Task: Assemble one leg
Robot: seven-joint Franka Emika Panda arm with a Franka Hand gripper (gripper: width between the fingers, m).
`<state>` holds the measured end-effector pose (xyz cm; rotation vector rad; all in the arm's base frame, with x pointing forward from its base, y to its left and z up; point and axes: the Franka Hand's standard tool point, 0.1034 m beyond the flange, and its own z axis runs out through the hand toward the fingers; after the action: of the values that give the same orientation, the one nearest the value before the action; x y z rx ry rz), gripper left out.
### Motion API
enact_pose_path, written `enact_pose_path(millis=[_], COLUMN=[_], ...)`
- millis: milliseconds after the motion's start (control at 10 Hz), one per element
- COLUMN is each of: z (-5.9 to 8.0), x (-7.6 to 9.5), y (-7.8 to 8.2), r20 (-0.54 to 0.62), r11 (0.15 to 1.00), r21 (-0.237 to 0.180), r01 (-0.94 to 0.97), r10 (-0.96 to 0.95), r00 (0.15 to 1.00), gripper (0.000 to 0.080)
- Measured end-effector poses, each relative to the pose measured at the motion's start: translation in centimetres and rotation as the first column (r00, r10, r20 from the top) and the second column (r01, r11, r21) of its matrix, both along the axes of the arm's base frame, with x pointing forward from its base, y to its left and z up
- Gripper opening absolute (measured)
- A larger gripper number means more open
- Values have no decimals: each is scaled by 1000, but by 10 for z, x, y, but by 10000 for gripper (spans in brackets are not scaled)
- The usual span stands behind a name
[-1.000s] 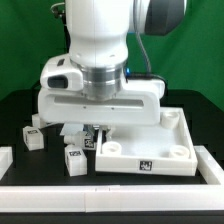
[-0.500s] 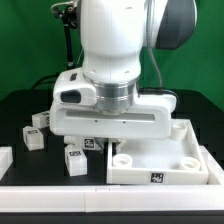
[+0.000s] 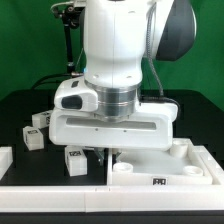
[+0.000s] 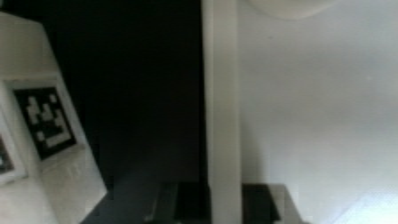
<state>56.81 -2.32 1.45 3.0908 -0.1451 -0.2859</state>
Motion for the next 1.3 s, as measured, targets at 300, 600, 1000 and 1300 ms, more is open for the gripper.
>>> enact_pose_path(millis=[300,600,1000,1300], z=[0,-3,-4,-4], x=[0,10,19,23], y=[0,0,1,2], r20=[0,-2,16,33], r11=[1000,1000,1000,1000], r21=[0,-4,-8,-12], r01=[1,9,8,12], r10=[-1,-9,-7,-12], r00=[1000,1000,1000,999], gripper=[54,54,55,56])
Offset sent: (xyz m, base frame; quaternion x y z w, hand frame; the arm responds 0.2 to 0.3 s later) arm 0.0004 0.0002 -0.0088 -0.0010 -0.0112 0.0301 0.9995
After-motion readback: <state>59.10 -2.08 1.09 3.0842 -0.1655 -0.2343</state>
